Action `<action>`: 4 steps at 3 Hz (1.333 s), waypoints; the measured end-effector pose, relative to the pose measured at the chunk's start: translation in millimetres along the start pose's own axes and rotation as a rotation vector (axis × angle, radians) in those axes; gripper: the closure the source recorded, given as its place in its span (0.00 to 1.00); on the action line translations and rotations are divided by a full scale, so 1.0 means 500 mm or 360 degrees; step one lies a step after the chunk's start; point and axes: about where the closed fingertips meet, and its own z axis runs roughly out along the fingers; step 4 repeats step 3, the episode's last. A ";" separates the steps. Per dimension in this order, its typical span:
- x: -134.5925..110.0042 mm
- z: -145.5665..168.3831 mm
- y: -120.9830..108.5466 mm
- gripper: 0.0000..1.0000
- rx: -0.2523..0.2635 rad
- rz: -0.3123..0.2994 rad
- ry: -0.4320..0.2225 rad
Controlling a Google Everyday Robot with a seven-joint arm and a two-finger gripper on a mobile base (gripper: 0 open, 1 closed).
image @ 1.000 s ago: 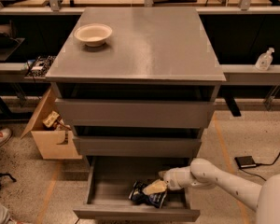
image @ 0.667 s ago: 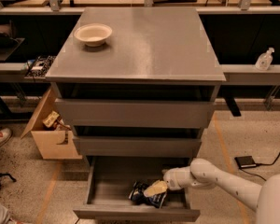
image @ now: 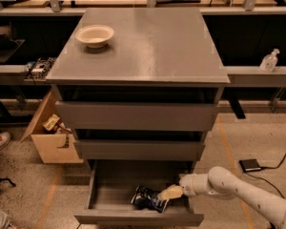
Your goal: Place blue chip bag into bottom drawer
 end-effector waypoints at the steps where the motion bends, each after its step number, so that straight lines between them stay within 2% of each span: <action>1: 0.025 -0.121 -0.076 0.00 0.0196 0.0064 -0.0069; 3: 0.026 -0.390 -0.214 0.00 0.0552 0.0085 -0.0205; 4: 0.026 -0.390 -0.214 0.00 0.0552 0.0085 -0.0205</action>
Offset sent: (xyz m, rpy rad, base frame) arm 0.0138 -0.2493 0.0729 -0.1618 -0.1742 -0.3879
